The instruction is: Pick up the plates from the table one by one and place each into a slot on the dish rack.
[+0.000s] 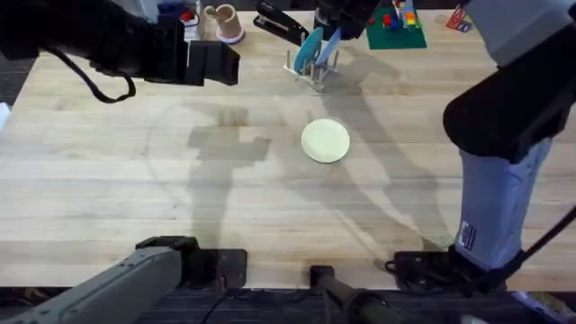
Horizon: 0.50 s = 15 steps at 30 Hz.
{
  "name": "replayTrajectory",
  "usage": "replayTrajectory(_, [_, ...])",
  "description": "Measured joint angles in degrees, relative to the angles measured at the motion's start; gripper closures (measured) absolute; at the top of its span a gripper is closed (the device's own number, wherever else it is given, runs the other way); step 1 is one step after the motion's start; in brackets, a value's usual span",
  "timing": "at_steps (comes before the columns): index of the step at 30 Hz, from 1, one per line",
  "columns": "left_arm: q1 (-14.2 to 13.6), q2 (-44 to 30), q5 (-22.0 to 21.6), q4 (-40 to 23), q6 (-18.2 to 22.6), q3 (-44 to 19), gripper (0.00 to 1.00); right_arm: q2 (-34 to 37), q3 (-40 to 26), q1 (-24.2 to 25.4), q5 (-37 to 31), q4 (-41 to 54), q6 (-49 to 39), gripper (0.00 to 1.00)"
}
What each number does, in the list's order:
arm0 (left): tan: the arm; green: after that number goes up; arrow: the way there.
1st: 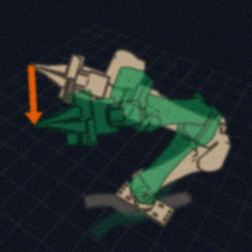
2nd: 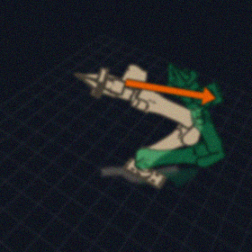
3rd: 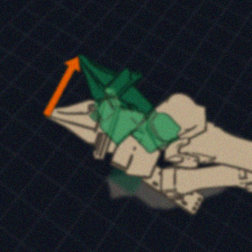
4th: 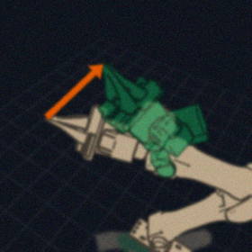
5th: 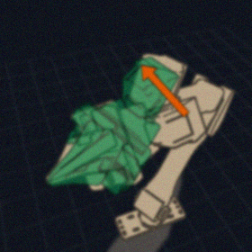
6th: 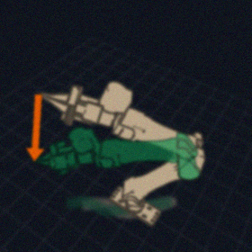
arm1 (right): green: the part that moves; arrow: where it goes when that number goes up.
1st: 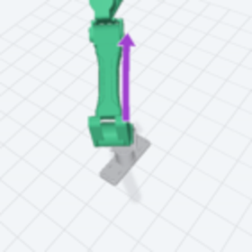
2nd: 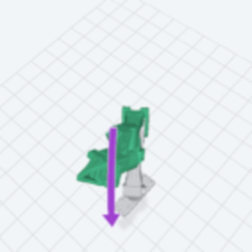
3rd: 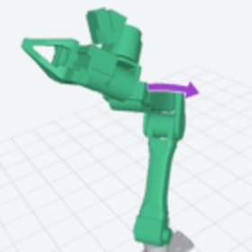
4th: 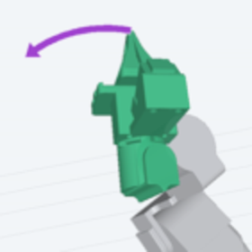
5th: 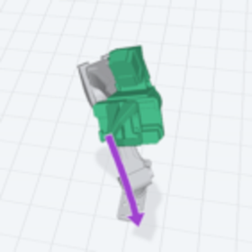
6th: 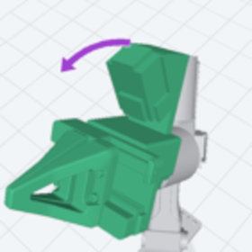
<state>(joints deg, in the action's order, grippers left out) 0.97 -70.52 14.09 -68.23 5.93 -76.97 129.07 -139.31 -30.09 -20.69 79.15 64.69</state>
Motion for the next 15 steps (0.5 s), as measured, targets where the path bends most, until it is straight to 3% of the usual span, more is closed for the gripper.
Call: replayTrajectory(15, [0.0,0.0,0.01,0.0,0.02,0.0,0.006,4.29,-0.07,0.0,0.17,-0.26,-0.01,0.969])
